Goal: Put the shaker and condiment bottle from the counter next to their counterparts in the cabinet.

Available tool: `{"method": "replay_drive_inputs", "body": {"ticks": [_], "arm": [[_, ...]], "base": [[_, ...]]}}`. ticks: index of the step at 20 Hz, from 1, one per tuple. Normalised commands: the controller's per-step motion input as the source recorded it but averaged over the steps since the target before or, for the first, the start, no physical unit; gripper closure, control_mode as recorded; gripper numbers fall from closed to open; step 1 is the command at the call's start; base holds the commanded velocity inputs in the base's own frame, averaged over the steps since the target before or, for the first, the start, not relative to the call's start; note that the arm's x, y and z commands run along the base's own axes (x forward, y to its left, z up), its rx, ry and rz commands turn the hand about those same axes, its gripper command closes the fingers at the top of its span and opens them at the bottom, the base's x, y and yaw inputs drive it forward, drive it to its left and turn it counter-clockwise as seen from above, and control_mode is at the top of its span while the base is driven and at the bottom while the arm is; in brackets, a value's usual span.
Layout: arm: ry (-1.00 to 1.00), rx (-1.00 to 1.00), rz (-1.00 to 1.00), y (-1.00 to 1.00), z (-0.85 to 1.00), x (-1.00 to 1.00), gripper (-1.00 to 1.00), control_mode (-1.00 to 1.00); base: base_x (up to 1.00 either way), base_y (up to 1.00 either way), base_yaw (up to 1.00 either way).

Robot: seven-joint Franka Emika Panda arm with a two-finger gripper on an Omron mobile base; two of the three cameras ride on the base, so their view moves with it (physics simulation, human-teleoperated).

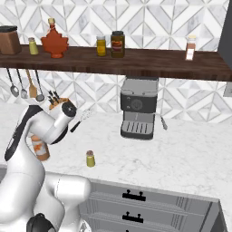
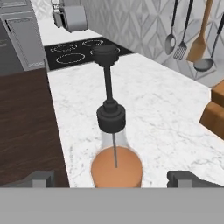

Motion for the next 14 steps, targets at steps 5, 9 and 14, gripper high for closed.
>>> {"method": "replay_drive_inputs", "body": {"ticks": [5, 9, 14], "arm": [[0.0, 0.0, 0.0, 0.16, -0.03, 0.09, -1.0, -1.0], [0.0, 0.0, 0.0, 0.02, -0.06, 0.14, -1.0, -1.0], [0.0, 0.0, 0.0, 0.11, -0.02, 0.02, -1.0, -1.0]], "base": [[0.0, 0.0, 0.0], [0.0, 0.0, 0.0], [0.0, 0.0, 0.0]]}}
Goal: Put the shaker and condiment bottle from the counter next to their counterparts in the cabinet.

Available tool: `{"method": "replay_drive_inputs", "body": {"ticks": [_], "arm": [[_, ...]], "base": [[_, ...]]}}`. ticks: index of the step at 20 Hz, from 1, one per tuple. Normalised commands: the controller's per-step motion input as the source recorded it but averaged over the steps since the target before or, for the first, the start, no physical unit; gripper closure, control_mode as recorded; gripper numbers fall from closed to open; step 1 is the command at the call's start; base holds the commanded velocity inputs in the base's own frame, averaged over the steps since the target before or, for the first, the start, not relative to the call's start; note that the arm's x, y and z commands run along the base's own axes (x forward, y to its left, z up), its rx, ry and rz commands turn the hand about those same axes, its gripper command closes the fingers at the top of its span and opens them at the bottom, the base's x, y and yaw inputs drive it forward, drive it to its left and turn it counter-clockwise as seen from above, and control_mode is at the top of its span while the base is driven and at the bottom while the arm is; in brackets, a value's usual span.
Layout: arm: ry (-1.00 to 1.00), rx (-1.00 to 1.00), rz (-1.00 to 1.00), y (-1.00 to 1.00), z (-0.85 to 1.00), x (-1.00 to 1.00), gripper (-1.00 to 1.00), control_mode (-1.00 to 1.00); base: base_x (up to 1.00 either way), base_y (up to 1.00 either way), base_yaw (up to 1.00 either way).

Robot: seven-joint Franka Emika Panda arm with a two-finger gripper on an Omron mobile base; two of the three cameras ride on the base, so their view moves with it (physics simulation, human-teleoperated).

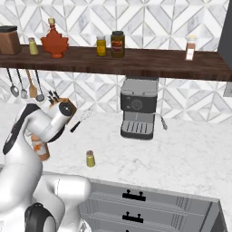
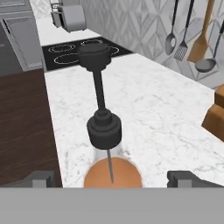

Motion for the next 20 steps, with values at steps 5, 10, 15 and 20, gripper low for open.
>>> {"method": "replay_drive_inputs", "body": {"ticks": [5, 10, 15, 20], "arm": [[0.0, 0.0, 0.0, 0.17, -0.01, 0.03, -1.0, -1.0], [0.0, 0.0, 0.0, 0.17, -0.06, 0.05, -1.0, -1.0], [0.0, 0.0, 0.0, 0.17, -0.08, 0.04, -1.0, -1.0], [0.0, 0.0, 0.0, 0.19, -0.13, 0.05, 1.0, -1.0]], "base": [[0.0, 0.0, 0.0], [0.0, 0.0, 0.0], [0.0, 0.0, 0.0], [0.0, 0.0, 0.0]]}}
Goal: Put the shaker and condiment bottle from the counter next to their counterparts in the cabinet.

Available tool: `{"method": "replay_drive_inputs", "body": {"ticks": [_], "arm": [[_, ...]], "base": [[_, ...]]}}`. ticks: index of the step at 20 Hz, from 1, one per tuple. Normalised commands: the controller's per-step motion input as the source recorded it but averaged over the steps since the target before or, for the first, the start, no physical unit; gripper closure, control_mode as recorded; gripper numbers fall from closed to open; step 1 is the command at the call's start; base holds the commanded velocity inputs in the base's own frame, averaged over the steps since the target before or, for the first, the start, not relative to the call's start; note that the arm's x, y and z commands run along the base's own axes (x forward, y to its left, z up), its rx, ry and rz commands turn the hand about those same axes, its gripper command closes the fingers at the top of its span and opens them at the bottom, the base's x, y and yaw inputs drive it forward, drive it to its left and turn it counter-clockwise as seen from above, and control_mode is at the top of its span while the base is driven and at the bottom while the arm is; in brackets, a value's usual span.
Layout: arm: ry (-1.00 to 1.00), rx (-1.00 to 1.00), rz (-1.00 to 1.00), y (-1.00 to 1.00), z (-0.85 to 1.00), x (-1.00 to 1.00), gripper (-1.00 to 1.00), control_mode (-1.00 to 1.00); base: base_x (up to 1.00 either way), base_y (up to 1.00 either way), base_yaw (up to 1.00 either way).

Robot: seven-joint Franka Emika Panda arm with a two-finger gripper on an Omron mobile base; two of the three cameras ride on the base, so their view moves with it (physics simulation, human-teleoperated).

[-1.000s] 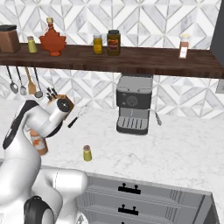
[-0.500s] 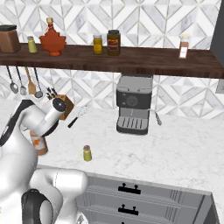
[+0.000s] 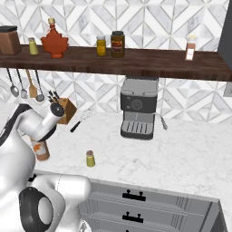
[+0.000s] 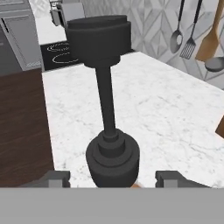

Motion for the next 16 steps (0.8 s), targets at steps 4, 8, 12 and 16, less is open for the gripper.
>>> {"method": "replay_drive_inputs", "body": {"ticks": [4, 8, 12, 16], "arm": [[0.03, -0.04, 0.0, 0.12, -0.01, 0.08, 1.0, -1.0], [0.0, 0.0, -0.03, 0.0, 0.11, 0.26, 1.0, -1.0], [-0.03, 0.0, -0.05, -0.04, 0.48, 0.11, 1.0, -1.0], [-0.02, -0.02, -0.04, -0.01, 0.61, 0.02, 1.0, -1.0]], "base": [[0.0, 0.0, 0.0], [0.0, 0.0, 0.0], [0.0, 0.0, 0.0], [0.0, 0.0, 0.0]]}}
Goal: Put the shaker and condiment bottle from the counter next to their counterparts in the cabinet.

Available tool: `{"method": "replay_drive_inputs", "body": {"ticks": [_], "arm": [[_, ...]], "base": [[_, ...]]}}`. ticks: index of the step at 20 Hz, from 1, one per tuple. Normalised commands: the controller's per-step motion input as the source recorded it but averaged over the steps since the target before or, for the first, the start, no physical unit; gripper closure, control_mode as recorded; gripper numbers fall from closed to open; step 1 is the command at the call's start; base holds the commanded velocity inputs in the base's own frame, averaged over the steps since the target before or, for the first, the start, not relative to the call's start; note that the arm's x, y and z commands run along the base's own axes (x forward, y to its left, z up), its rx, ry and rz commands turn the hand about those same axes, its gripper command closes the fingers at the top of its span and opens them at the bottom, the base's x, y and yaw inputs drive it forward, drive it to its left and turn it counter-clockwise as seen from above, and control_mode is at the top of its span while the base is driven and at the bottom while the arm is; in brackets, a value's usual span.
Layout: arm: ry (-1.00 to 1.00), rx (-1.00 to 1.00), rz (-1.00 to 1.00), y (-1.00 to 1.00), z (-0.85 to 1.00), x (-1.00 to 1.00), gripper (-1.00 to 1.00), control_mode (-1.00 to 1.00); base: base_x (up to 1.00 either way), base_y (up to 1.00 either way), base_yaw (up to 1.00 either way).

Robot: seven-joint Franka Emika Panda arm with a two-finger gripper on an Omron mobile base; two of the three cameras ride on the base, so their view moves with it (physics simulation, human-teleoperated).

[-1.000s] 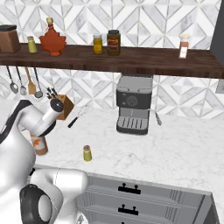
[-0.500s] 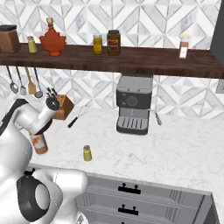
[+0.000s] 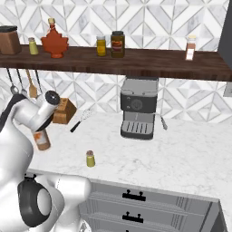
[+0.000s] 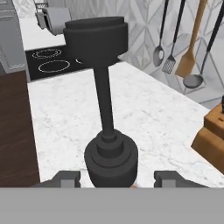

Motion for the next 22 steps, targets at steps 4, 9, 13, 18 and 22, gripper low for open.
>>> {"method": "replay_drive_inputs", "body": {"ticks": [4, 9, 13, 18, 22], "arm": [[0.0, 0.0, -0.02, -0.01, 0.61, 0.07, 1.0, -1.0], [0.0, -0.01, -0.01, 0.0, 0.48, 0.03, 1.0, -1.0], [0.0, -0.01, -0.06, 0.0, 0.69, 0.22, 1.0, -1.0], [0.0, 0.0, -0.18, 0.0, 0.69, 0.33, 1.0, -1.0], [0.0, 0.0, -0.2, 0.0, 0.59, 0.07, 1.0, -1.0]], "base": [[0.0, 0.0, 0.0], [0.0, 0.0, 0.0], [0.0, 0.0, 0.0], [0.0, 0.0, 0.0], [0.0, 0.0, 0.0]]}}
